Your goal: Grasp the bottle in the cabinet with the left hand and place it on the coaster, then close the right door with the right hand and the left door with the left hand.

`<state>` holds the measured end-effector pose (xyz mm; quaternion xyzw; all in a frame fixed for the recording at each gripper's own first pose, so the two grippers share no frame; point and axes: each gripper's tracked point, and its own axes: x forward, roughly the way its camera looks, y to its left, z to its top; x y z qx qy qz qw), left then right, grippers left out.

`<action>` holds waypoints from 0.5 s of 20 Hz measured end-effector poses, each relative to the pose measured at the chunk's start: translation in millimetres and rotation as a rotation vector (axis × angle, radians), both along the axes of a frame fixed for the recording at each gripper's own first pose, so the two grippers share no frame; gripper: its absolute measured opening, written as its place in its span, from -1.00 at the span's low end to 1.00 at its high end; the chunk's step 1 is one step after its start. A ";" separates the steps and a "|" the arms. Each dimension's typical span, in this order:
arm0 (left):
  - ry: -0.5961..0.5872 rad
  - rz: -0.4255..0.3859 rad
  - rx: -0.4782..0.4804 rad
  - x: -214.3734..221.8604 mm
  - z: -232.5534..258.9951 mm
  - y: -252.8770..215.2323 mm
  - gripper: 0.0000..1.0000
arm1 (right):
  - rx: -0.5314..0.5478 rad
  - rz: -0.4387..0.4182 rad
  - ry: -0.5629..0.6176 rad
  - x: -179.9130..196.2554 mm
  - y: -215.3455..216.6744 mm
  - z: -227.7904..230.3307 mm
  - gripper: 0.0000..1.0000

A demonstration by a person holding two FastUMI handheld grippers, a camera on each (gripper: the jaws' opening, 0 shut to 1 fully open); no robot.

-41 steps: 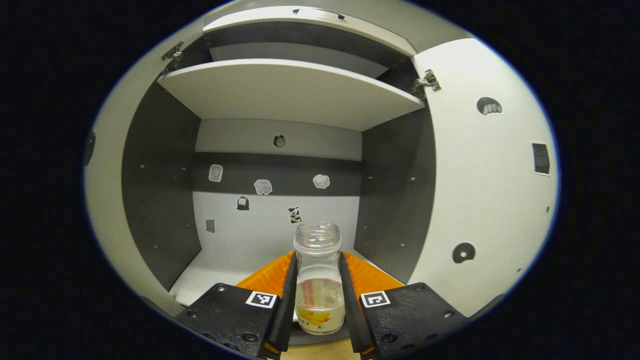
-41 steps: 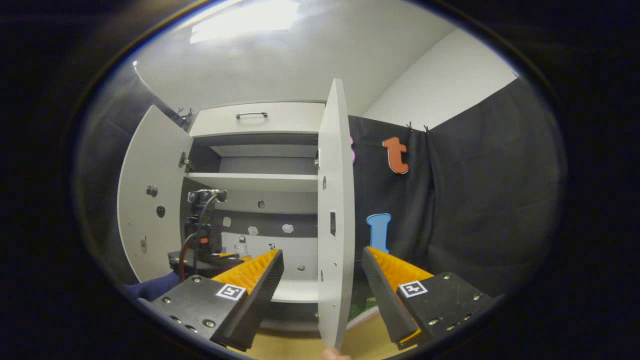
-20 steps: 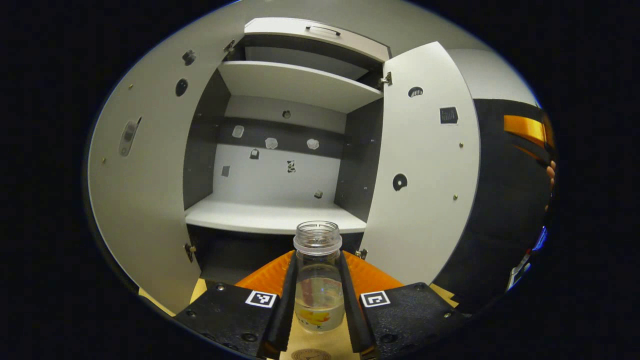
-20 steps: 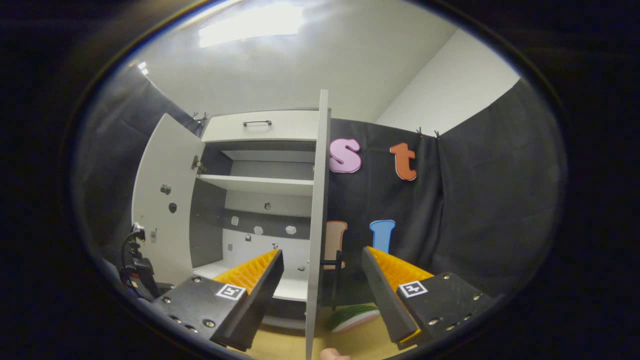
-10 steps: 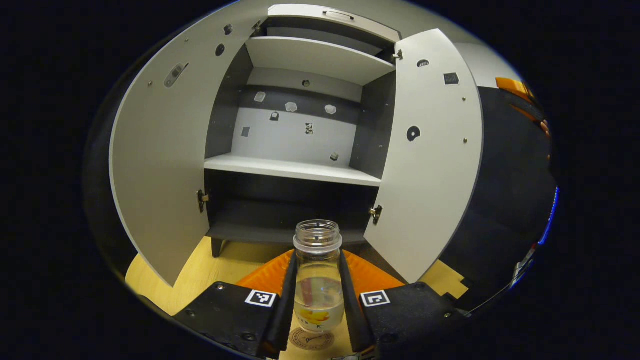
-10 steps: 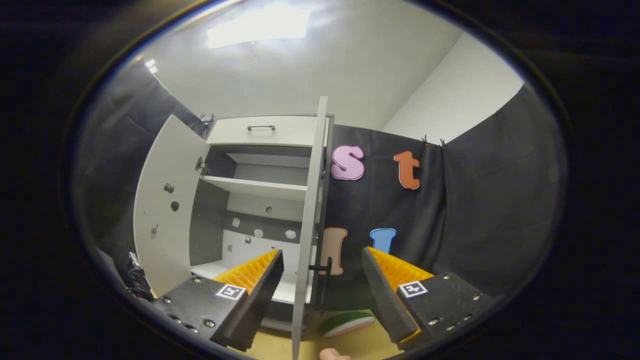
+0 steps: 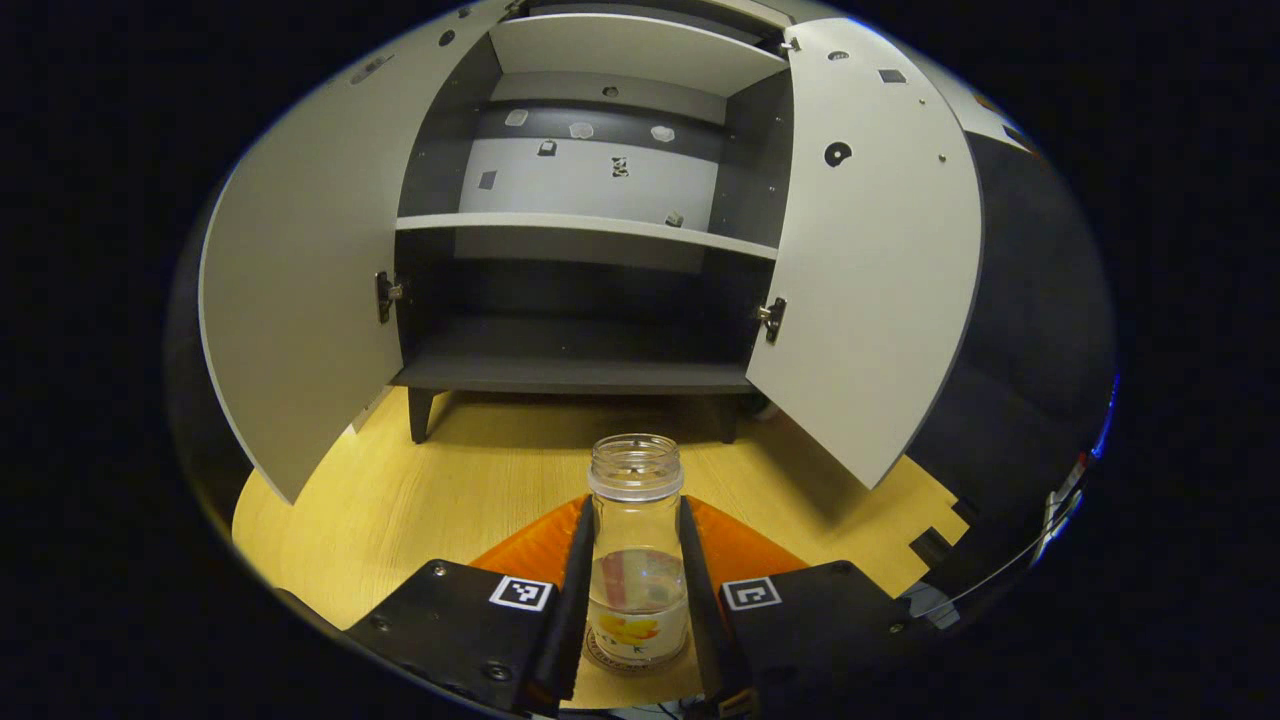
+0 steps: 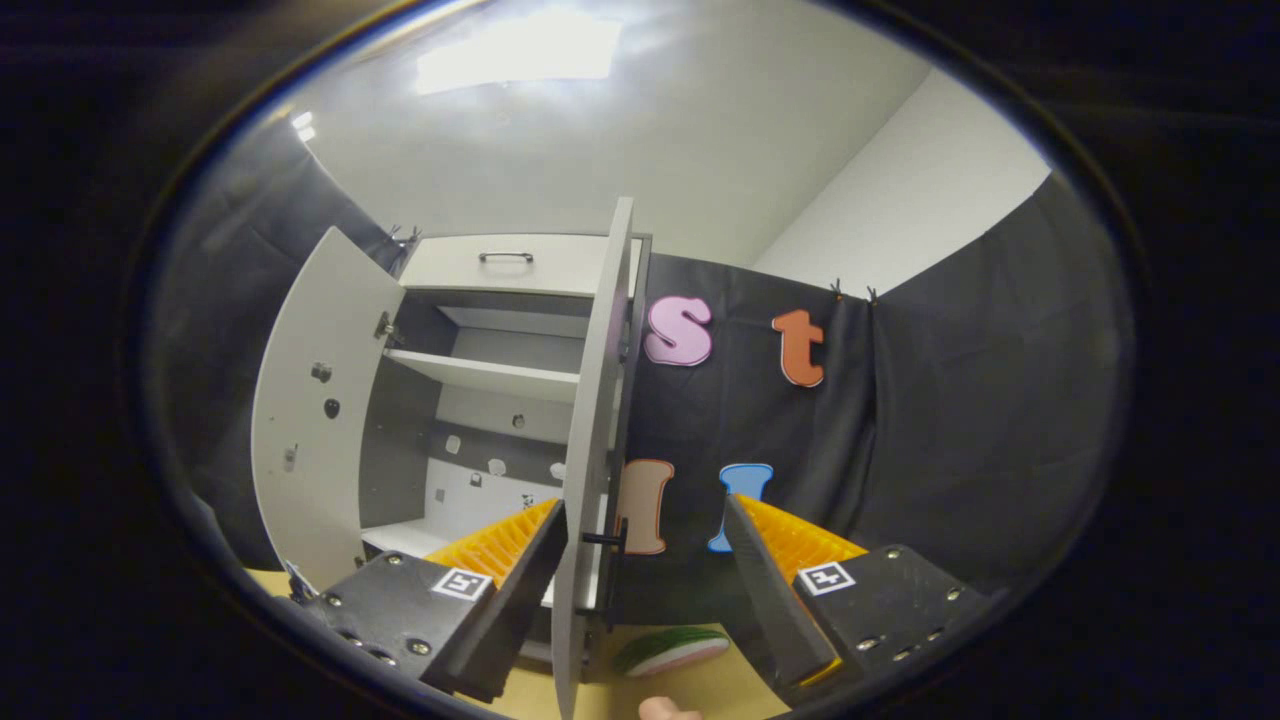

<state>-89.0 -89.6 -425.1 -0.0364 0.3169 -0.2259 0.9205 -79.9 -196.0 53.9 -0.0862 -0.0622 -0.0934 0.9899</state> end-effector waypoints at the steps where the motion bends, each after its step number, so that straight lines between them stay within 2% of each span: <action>1: 0.001 0.005 0.004 0.2 -5.8 0.0 -0.04 | -0.003 -0.003 0.000 0.4 -0.9 0.1 0.91; 5: -0.021 0.026 0.012 0.8 -19.6 3.9 -0.05 | -0.008 -0.004 0.007 2.7 -0.8 -1.9 0.91; 6: -0.023 0.033 0.010 -0.8 -22.2 4.7 0.01 | -0.012 -0.005 0.008 4.5 -0.9 -1.6 0.91; 9: -0.036 0.044 0.011 -2.6 -21.8 5.4 -0.03 | -0.020 -0.002 0.015 7.0 2.0 -5.2 0.91; 10: -0.041 0.047 0.011 -3.2 -20.6 4.9 0.04 | -0.020 -0.001 0.016 8.9 3.1 -6.0 0.91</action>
